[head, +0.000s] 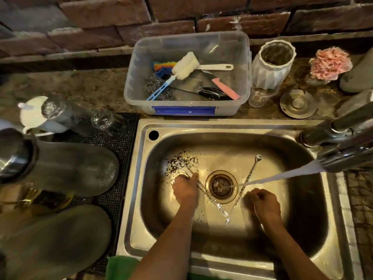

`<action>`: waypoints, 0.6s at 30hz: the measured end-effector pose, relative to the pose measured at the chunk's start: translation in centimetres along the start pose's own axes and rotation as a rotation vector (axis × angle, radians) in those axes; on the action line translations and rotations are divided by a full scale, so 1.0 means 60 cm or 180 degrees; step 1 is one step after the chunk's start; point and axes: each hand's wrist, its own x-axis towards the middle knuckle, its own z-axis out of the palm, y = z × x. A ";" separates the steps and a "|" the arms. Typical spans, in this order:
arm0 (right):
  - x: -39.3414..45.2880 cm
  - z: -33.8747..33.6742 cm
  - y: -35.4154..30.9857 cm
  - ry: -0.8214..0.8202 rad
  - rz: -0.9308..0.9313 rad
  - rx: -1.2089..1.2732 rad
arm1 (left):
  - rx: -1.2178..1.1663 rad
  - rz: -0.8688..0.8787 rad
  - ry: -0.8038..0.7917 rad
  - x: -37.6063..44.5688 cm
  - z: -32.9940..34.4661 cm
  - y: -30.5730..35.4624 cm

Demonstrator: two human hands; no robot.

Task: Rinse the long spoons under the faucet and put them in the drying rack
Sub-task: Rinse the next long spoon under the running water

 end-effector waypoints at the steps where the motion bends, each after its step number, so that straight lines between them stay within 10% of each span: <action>1: -0.002 0.000 -0.001 0.0038 -0.0029 -0.0036 | 0.0049 -0.0008 -0.0030 0.000 0.001 0.001; 14: -0.044 -0.019 -0.031 0.0014 -0.0109 -0.0013 | -0.0228 -0.0035 0.0071 -0.010 -0.016 0.014; 18: -0.102 -0.044 -0.054 -0.1105 0.0030 0.0571 | -0.1400 -0.0113 -0.0226 -0.052 -0.034 0.027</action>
